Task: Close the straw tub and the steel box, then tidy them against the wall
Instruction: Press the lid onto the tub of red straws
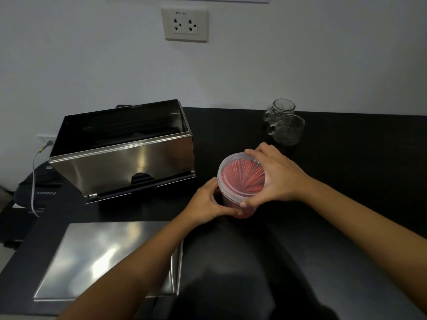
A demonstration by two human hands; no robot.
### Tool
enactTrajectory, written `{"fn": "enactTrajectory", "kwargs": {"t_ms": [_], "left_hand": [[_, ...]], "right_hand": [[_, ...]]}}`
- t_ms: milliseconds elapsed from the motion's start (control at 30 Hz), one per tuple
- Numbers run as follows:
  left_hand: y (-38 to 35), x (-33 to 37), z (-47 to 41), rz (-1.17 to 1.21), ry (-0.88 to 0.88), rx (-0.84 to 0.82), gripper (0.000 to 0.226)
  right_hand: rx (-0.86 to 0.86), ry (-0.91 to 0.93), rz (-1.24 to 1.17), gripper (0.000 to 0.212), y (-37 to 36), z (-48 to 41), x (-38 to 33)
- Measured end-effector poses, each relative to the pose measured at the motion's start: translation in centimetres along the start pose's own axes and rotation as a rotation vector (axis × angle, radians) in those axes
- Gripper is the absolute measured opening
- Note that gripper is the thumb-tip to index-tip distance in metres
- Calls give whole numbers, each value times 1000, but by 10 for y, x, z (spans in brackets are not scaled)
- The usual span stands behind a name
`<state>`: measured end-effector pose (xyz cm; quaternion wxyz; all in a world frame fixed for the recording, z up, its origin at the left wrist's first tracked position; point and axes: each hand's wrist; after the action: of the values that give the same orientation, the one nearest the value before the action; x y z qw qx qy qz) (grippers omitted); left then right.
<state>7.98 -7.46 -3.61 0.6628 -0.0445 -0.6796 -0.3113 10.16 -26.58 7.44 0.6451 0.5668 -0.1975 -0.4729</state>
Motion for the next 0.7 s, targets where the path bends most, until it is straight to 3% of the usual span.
{"fn": "enactTrajectory", "kwargs": {"t_ms": [400,700], "left_hand": [[0,-2,0,-3,57,-7,75],[2,11,5,-82,96,-35,76]], "right_hand": [[10,2,-87,121,-8,0,3],[-49,-7,-304,131,-13,2,6]]}}
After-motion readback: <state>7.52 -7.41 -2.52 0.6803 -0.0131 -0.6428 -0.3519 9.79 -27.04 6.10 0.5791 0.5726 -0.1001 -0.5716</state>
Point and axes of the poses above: each hand's wrist, its own z-axis away from the middle knuckle, its own y-axis out of the back of the hand, x = y × z, and after that the axes turned 13 degrees about -x, right-handed
